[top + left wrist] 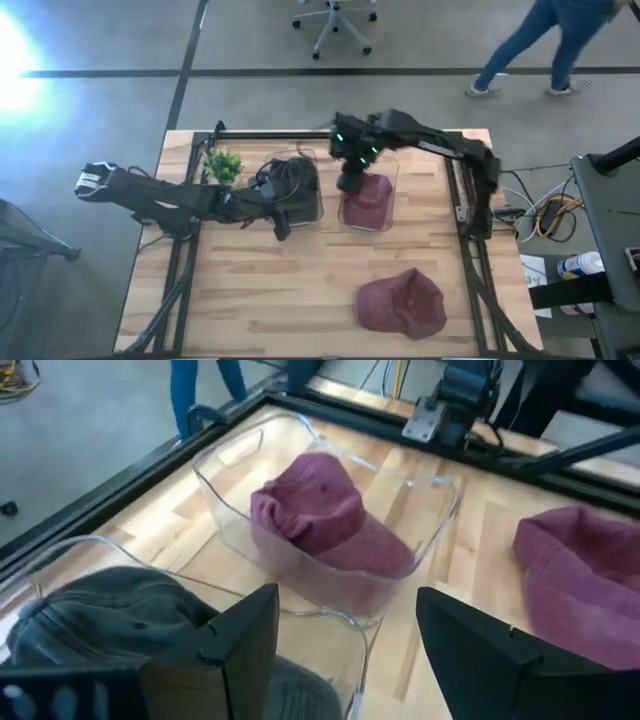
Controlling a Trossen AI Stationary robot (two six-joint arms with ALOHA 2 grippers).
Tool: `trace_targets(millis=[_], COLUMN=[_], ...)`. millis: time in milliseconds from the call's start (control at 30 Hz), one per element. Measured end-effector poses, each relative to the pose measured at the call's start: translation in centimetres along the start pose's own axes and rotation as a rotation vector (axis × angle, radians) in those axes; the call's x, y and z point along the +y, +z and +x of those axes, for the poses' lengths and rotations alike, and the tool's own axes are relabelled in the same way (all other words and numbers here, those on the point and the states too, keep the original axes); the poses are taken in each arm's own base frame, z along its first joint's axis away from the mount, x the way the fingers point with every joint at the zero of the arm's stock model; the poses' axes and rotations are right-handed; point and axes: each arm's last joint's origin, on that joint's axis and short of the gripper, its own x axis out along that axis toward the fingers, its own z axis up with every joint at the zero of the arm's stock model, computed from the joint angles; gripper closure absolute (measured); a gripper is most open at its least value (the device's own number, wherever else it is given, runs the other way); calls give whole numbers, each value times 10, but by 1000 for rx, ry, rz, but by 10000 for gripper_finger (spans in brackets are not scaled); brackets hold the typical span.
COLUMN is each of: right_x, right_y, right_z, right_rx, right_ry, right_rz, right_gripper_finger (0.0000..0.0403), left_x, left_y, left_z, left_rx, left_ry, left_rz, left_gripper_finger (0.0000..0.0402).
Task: Pick & Place hat
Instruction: Put the red cap into the right transparent bin
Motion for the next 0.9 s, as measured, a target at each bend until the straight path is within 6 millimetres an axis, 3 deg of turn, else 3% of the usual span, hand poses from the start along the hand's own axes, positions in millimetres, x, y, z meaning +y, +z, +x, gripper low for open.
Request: trace_targets(millis=[133,533,700,900], right_x=[31,105,136,167], right_y=[-40,-164,-202,-235], right_z=[-8,15,29,33], right_rx=[-1,198,348,382], right_ry=[-28,-11,4,-5], right_rz=[92,507,632,757], right_gripper_finger=[355,352,310,246], left_x=[-1,-25,-37,-50], left_y=[2,-5,-2,-20], left_z=[-3,28,34,44], left_rx=[2,111,156,311], left_ry=[-50,-330,-500,-625], left_rz=[-5,129,118,38], left_gripper_finger=[170,170,170,170])
